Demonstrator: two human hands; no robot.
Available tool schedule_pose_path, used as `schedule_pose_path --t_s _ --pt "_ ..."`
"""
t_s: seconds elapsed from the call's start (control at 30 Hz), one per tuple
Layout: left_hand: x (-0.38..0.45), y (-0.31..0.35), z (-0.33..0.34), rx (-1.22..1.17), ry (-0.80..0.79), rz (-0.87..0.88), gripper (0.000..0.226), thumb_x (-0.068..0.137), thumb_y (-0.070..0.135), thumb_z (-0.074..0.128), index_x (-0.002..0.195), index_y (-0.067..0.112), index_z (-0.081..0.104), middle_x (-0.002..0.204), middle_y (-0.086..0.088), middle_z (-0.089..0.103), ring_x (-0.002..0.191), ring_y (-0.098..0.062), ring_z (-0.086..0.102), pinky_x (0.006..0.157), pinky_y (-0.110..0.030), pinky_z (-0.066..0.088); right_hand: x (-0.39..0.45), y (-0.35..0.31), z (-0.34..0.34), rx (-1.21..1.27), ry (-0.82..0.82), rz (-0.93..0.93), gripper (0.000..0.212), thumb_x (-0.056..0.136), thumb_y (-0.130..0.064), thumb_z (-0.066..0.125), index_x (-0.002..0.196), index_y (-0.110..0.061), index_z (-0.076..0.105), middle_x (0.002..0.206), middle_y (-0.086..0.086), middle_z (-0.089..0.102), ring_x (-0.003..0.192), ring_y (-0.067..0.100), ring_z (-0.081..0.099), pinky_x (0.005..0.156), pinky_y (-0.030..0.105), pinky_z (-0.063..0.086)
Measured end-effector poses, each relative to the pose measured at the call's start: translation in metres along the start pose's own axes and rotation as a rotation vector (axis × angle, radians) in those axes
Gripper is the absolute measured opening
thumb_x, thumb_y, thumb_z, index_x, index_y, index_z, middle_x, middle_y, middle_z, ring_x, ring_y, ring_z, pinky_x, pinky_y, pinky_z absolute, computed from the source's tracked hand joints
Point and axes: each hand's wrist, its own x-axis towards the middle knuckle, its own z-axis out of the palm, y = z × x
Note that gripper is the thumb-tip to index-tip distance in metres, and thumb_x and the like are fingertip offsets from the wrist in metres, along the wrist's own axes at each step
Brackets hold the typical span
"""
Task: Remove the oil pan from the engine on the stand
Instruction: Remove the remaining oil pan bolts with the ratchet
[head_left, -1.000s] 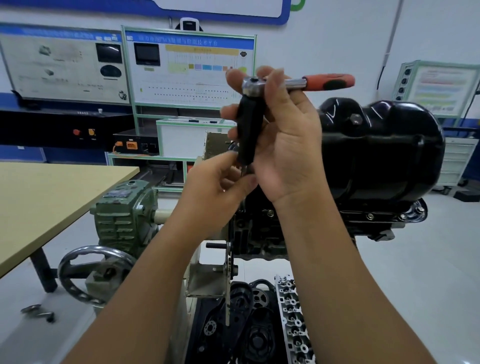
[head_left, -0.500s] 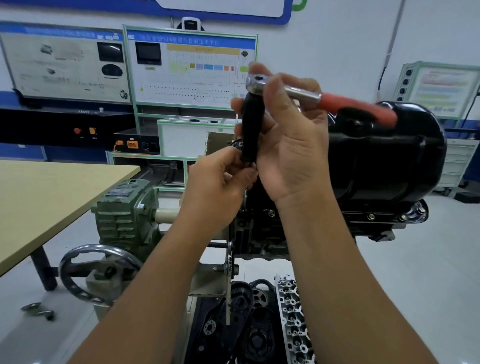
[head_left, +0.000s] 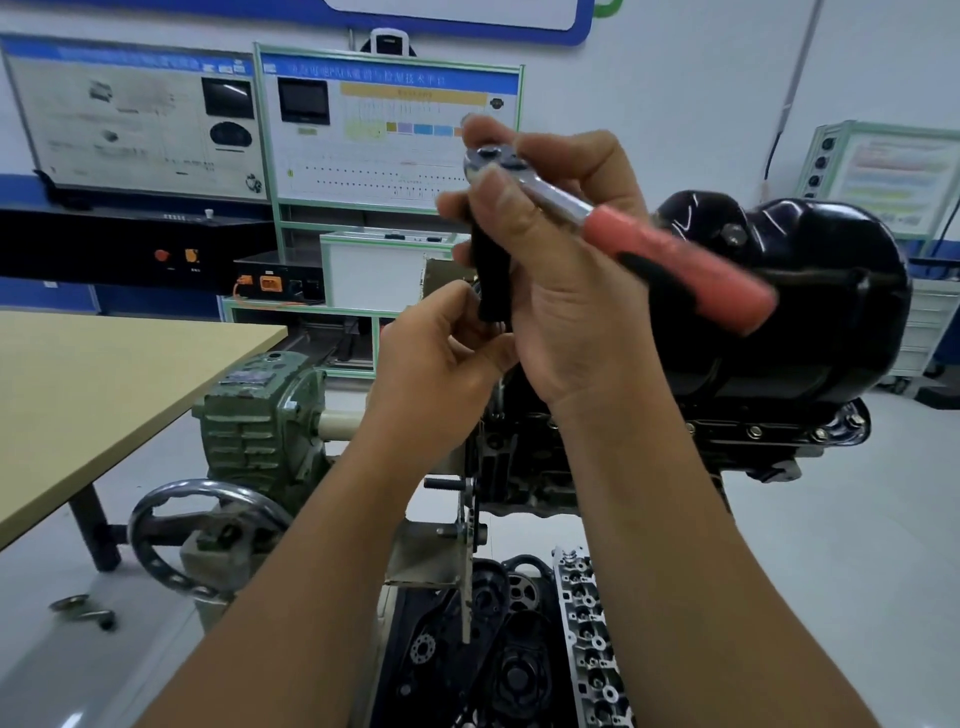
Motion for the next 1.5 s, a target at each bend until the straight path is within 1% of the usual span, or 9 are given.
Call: schedule_pose_path --t_s 0.13,0.33,0.43,0.53,0.7,0.9,1.03,1.23,1.5 --pt "0.002 0.000 -0.005 0.061 -0.113 0.035 0.018 0.089 0.008 0.076 0.098 -0.003 0.065 0.080 -0.018 0.067 0.071 -0.046 0.063 0.065 -0.057 0.059 0.002 0.001 0.003 0.020 0.095 0.059 0.013 0.105 -0.020 0.054 0.110 -0.009 0.058 0.114 0.019 0.074 0.071 0.029 0.068 0.059 0.033 0.050" --pt "0.002 -0.002 -0.001 0.114 -0.078 0.046 0.021 0.082 0.020 0.067 0.093 0.003 0.065 0.076 -0.008 0.065 0.067 -0.041 0.063 0.063 -0.053 0.059 0.000 0.004 0.001 0.011 0.086 -0.040 0.021 0.092 0.004 0.068 0.098 -0.012 0.056 0.113 0.016 0.071 0.086 0.037 0.066 0.067 0.036 0.052" --pt "0.003 -0.003 -0.003 0.097 -0.086 0.039 0.023 0.080 0.022 0.068 0.090 0.001 0.065 0.073 -0.011 0.063 0.063 -0.043 0.061 0.061 -0.053 0.058 0.000 0.003 0.004 0.000 0.103 -0.016 0.007 0.100 -0.011 0.062 0.105 -0.007 0.060 0.111 0.017 0.073 0.078 0.032 0.069 0.061 0.032 0.051" --pt "0.005 -0.006 -0.005 0.139 -0.149 0.021 0.016 0.085 0.009 0.077 0.090 0.001 0.064 0.074 -0.010 0.063 0.066 -0.040 0.063 0.066 -0.053 0.059 0.002 0.002 0.001 0.023 0.158 0.051 0.021 0.104 -0.023 0.055 0.107 -0.003 0.061 0.102 0.016 0.073 0.072 0.027 0.067 0.057 0.031 0.049" --pt "0.000 -0.004 0.002 0.176 -0.071 0.035 0.023 0.086 0.002 0.079 0.079 0.013 0.059 0.071 0.002 0.062 0.061 -0.023 0.058 0.062 -0.038 0.053 0.000 0.000 -0.002 0.024 0.141 0.001 0.023 0.090 -0.003 0.070 0.102 -0.012 0.052 0.088 0.006 0.070 0.074 0.031 0.067 0.059 0.033 0.048" --pt "0.001 -0.003 -0.004 0.234 -0.140 0.055 0.015 0.084 0.006 0.082 0.090 0.007 0.068 0.078 -0.003 0.069 0.073 -0.023 0.065 0.071 -0.041 0.056 0.001 -0.001 0.000 -0.001 0.171 0.036 0.016 0.104 -0.021 0.056 0.103 -0.005 0.060 0.098 0.011 0.072 0.072 0.027 0.068 0.055 0.031 0.047" --pt "0.000 -0.003 -0.001 0.259 -0.073 0.053 0.017 0.082 0.007 0.084 0.086 0.007 0.067 0.072 0.006 0.066 0.063 -0.002 0.057 0.065 -0.020 0.050 0.001 -0.002 -0.002 -0.009 0.143 -0.068 0.019 0.093 0.003 0.066 0.104 -0.004 0.052 0.112 0.021 0.068 0.094 0.041 0.065 0.070 0.036 0.055" --pt "-0.001 -0.004 -0.005 0.270 -0.128 0.102 0.014 0.089 0.018 0.079 0.095 0.010 0.069 0.079 -0.002 0.069 0.076 -0.023 0.066 0.074 -0.046 0.057 0.002 -0.007 -0.001 -0.017 0.152 0.043 0.012 0.107 -0.016 0.053 0.102 -0.010 0.062 0.110 0.017 0.074 0.077 0.029 0.067 0.062 0.034 0.050" --pt "0.002 -0.003 -0.001 0.171 -0.040 0.031 0.010 0.086 0.006 0.079 0.088 0.006 0.070 0.071 0.009 0.067 0.065 -0.015 0.066 0.065 -0.046 0.060 0.004 -0.007 -0.003 -0.029 0.030 -0.071 0.027 0.085 0.017 0.068 0.095 -0.005 0.057 0.111 0.027 0.068 0.100 0.031 0.070 0.089 0.038 0.058"
